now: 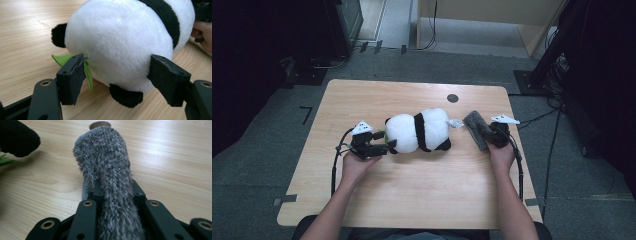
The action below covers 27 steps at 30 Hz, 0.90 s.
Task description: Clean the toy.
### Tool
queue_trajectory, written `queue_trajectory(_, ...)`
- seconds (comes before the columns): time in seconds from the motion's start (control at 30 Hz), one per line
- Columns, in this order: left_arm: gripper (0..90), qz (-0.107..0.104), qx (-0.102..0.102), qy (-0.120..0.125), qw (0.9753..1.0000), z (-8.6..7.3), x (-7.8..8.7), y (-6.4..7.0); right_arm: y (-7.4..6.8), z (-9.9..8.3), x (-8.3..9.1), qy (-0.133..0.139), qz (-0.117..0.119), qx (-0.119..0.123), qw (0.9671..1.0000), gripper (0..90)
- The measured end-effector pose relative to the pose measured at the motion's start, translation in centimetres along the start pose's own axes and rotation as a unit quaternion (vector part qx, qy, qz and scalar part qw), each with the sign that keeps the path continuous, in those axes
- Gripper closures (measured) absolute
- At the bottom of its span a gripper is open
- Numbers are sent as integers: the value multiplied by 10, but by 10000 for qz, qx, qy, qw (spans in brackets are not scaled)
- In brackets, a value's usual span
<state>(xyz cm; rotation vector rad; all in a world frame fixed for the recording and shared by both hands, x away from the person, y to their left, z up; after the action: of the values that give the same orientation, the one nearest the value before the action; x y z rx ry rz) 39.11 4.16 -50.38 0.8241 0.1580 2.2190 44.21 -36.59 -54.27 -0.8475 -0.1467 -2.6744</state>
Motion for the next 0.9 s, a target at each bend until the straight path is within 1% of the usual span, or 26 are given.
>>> queue_trajectory(0.03,283,39,-50,-95,9999,0,0,1,0,0,-1,-13,-56,-10,10000,736)
queue_trajectory(0.1,281,67,-110,-113,9999,1,0,2,0,-2,-3,-101,-127,40,9999,729)
queue_trajectory(0.17,278,65,-58,-138,9999,1,0,2,-1,-3,-6,-156,-215,82,9996,719)
queue_trajectory(0.2,277,54,-39,-144,9999,1,0,2,-1,-4,-7,-169,-231,93,9995,701)
queue_trajectory(0.27,277,82,-111,-167,9998,3,0,4,-1,-5,-9,-164,-256,165,9994,647)
queue_trajectory(0.3,276,103,-145,-182,9997,5,0,5,-1,-6,-10,-190,-262,195,9993,660)
queue_trajectory(0.33,274,96,-147,-175,9997,7,-1,5,-2,-6,-10,-187,-251,217,9993,728)
queue_trajectory(0.37,271,78,-158,-120,9998,10,-1,7,-2,-6,-9,-185,-207,273,9992,753)
queue_trajectory(0.4,272,76,-146,-78,9998,11,-1,7,-4,-5,-8,-192,-177,302,9992,767)
queue_trajectory(0.43,273,57,-91,-62,9999,13,-1,7,-4,-4,-8,-206,-186,305,9991,778)
queue_trajectory(0.5,272,34,-27,-40,10000,14,-4,7,-5,-2,-6,-207,-144,268,9993,784)
queue_trajectory(0.57,266,67,-72,-66,9999,16,-6,8,-5,1,-4,-189,-70,178,9996,785)
queue_trajectory(0.6,260,76,-78,-44,9999,17,-6,7,-4,4,-2,-195,-93,152,9997,785)
queue_trajectory(0.63,260,62,-55,-24,10000,17,-5,7,-5,8,2,-167,-65,131,9998,784)
queue_trajectory(0.67,257,33,-34,-40,10000,16,-4,7,-6,12,6,-167,-91,157,9997,783)
queue_trajectory(0.7,249,32,-57,-39,10000,16,-4,7,-7,15,11,-152,-181,200,9995,783)
queue_trajectory(0.73,248,24,-39,-28,10000,15,-4,7,-9,19,15,-131,-172,238,9995,781)
queue_trajectory(0.77,249,3,-58,-43,10000,14,-4,7,-11,23,20,-155,-243,253,9993,781)
queue_trajectory(0.8,248,41,-121,-67,9999,14,-4,7,-13,27,24,-141,-223,250,9993,781)
queue_trajectory(0.83,248,40,-127,-75,9999,13,-5,7,-15,31,28,-103,-139,234,9996,781)
queue_trajectory(0.87,246,18,-120,-73,9999,13,-6,7,-17,34,32,-77,-126,240,9996,781)
queue_trajectory(0.9,244,9,-141,-87,9999,12,-7,6,-20,38,35,-44,-53,256,9996,779)
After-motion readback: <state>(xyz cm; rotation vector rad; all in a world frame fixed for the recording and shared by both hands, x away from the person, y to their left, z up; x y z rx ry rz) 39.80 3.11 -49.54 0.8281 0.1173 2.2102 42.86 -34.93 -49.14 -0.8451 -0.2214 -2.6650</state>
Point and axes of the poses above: each handheld gripper's, and its own axes: x roughly backward along the jaws, z roughly out of its top, y roughly to its right, the point moved 6 cm from there along -x, roughly forward along the jaws, and after that the axes turned 6 degrees about x, right-handed, at the moved point
